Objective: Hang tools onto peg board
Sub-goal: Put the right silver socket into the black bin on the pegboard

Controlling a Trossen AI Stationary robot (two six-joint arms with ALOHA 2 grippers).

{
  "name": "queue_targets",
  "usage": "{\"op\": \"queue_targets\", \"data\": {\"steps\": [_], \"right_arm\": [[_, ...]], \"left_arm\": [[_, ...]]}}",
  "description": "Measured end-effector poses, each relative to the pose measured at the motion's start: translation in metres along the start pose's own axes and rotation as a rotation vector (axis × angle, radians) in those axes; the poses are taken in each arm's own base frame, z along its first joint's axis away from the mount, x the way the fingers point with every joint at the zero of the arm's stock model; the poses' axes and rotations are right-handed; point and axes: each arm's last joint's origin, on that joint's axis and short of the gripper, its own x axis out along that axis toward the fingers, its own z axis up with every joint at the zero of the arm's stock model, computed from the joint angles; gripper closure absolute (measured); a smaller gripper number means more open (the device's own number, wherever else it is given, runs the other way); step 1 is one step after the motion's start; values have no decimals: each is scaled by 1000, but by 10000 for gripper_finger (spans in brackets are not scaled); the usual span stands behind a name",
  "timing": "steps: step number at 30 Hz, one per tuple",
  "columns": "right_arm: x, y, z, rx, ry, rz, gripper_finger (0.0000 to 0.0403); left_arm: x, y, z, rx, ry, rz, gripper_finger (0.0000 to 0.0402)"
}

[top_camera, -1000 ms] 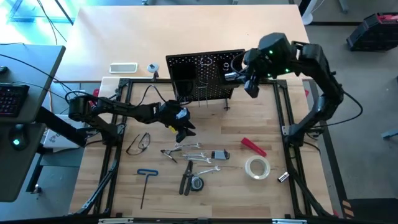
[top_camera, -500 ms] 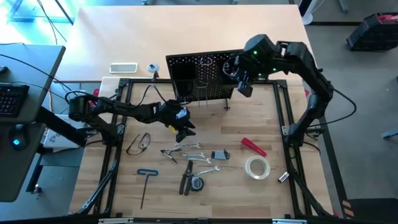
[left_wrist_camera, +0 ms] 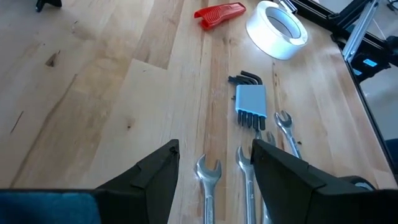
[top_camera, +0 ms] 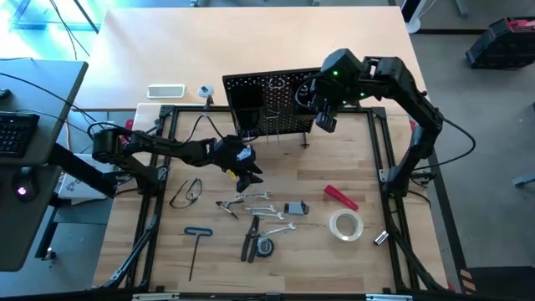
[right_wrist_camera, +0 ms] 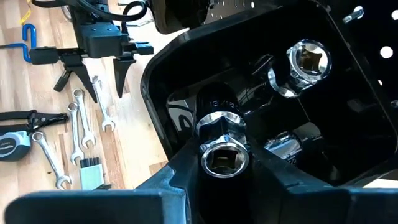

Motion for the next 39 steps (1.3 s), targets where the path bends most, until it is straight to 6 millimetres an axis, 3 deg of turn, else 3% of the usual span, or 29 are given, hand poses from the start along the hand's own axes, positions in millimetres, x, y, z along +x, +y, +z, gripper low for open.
{"op": "queue_targets", "data": {"steps": [9, 20, 30, 39], "right_arm": [[0, 1, 2, -4, -21, 0, 306], [-1, 3, 5, -32, -48, -18, 253], [-1, 3, 5, -39, -47, -26, 268], [-1, 0, 6, -69, -46, -129, 317]], "left_arm": [[0, 0, 0, 0, 0, 0, 209], [0, 0, 0, -1, 0, 1, 209], [0, 0, 0, 0, -1, 4, 209], [0, 0, 0, 0, -1, 5, 209]]}}
